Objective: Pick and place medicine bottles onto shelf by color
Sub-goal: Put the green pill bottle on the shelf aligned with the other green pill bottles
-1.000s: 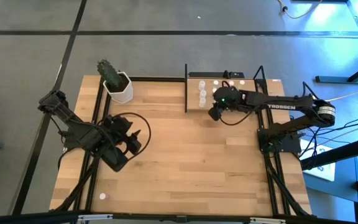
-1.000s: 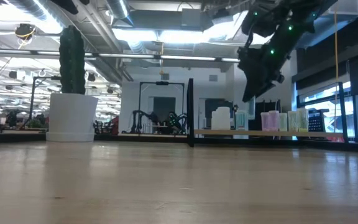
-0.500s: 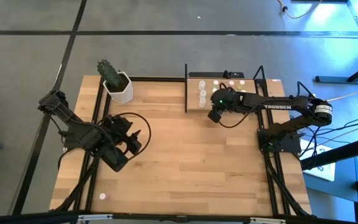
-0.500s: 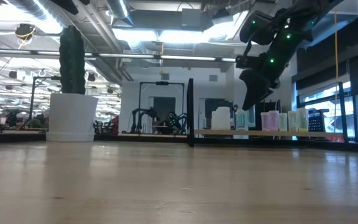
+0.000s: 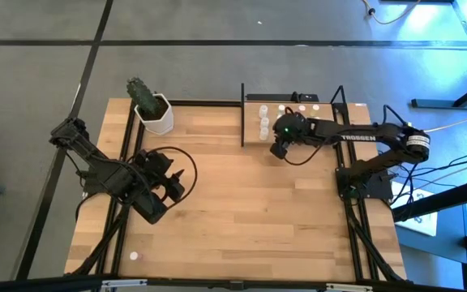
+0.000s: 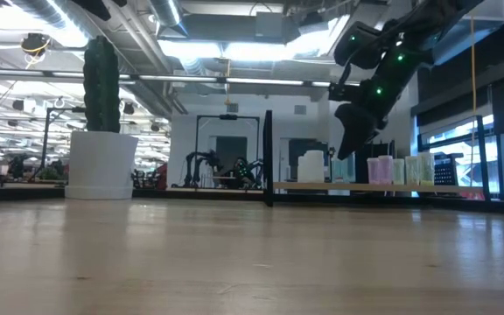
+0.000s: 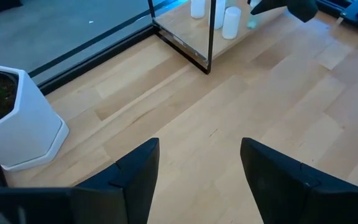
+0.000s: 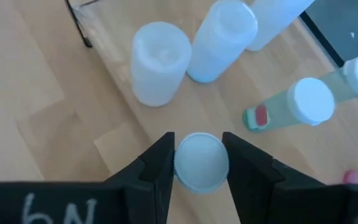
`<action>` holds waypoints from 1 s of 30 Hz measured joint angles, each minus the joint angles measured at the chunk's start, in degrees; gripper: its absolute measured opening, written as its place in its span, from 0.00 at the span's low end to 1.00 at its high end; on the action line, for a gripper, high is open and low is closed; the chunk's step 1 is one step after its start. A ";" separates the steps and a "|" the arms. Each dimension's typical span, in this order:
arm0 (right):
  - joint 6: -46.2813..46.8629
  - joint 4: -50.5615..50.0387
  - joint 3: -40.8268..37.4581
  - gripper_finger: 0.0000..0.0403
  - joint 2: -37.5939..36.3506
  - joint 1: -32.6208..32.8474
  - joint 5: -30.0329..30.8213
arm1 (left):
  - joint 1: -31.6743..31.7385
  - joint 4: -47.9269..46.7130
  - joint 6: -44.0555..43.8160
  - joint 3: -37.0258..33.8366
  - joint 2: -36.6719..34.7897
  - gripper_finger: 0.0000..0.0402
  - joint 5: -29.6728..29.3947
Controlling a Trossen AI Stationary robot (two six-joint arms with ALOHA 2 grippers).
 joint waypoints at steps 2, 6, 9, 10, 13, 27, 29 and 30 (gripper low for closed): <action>0.04 0.44 0.03 0.32 0.68 -0.47 0.00 | -0.02 0.00 0.00 0.00 0.00 0.55 0.02; 0.30 0.92 0.15 0.32 1.33 -0.93 0.14 | -0.02 -0.02 0.00 -0.01 0.00 0.55 0.02; 0.28 1.28 0.15 0.32 1.37 -0.93 0.22 | -0.02 -0.02 0.00 0.00 0.00 0.55 -0.29; 0.28 1.31 0.15 0.32 1.39 -0.93 0.20 | -0.02 -0.02 0.00 -0.01 0.00 0.55 -0.37; 0.28 1.33 0.13 0.32 1.39 -0.93 0.18 | -0.01 -0.03 0.00 -0.02 0.00 0.55 -0.41; 0.34 1.91 -0.09 0.46 1.59 -0.93 0.24 | -0.01 -0.04 0.00 -0.01 0.00 0.55 -0.42; 0.26 2.02 -0.09 0.49 1.59 -0.91 0.25 | 0.00 -0.04 0.00 -0.02 0.00 0.55 -0.42; 0.24 2.12 -0.09 0.50 1.59 -0.91 0.27 | -0.02 -0.04 0.00 -0.02 0.00 0.55 -0.42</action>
